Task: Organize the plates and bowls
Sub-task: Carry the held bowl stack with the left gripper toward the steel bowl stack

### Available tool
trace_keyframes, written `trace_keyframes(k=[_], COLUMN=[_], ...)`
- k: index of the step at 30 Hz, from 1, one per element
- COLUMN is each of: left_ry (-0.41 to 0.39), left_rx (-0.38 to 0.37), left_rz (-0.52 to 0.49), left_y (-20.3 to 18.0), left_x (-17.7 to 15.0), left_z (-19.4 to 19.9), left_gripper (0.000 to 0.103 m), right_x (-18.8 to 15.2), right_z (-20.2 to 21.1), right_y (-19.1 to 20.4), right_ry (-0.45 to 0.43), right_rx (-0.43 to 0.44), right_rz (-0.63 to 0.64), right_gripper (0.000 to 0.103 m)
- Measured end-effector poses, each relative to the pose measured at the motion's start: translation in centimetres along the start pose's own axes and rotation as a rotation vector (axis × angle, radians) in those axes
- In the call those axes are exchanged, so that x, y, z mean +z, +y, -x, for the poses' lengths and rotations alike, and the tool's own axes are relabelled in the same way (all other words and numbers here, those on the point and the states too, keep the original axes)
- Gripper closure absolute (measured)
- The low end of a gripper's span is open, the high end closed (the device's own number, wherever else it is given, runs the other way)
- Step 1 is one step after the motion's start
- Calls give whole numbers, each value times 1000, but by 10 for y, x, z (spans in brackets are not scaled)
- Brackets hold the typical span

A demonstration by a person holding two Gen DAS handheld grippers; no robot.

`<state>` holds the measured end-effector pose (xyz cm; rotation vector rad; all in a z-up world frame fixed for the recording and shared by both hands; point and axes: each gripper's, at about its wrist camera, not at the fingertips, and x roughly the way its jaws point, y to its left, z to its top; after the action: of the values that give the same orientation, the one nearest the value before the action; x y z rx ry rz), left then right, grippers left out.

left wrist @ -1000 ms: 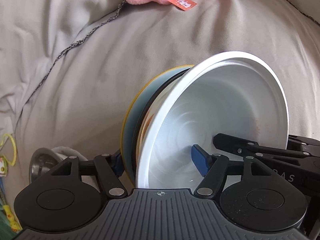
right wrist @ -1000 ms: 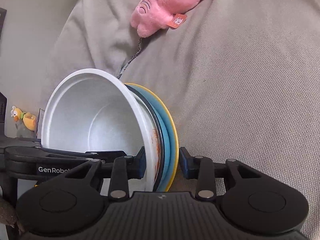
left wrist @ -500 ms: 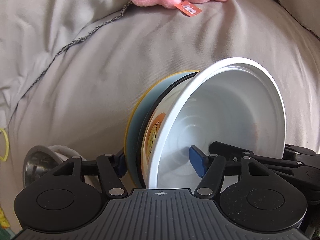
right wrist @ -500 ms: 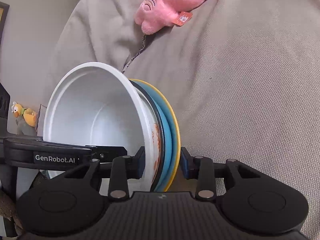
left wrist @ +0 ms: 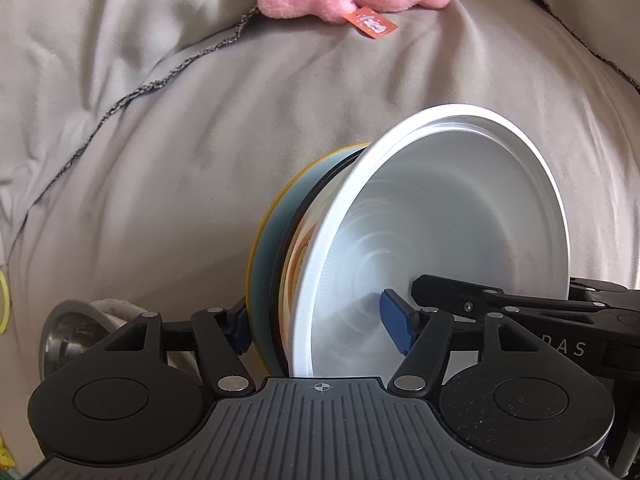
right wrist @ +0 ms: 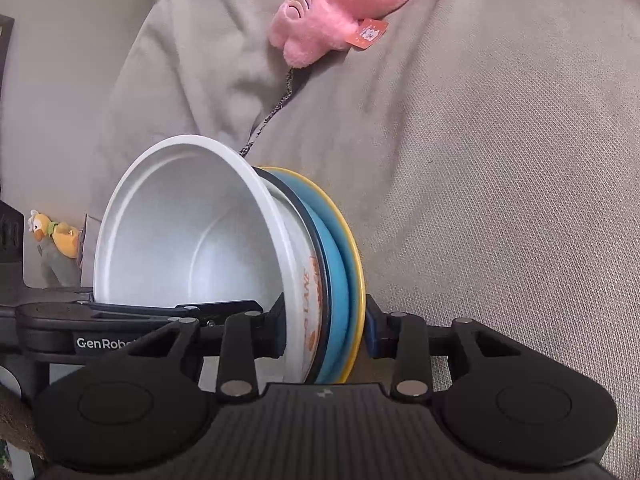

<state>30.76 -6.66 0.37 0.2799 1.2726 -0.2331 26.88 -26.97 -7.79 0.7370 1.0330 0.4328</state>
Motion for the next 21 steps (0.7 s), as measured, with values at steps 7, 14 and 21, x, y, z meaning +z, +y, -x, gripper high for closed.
trace_keyframes(k=[7, 14, 21], left_ry=[-3, -34, -87], left_rx=[-15, -46, -56], left_rz=[22, 33, -1], left_y=[1, 7, 7], left_x=[0, -1, -7], left_z=[-1, 1, 5], left_gripper=[34, 37, 38], right_x=[-2, 2, 8], right_z=[-2, -2, -3], right_y=[3, 8, 12], right_ry=[11, 24, 39], right_rx=[4, -8, -22], right_rz=[14, 22, 27], right_gripper=[68, 64, 62])
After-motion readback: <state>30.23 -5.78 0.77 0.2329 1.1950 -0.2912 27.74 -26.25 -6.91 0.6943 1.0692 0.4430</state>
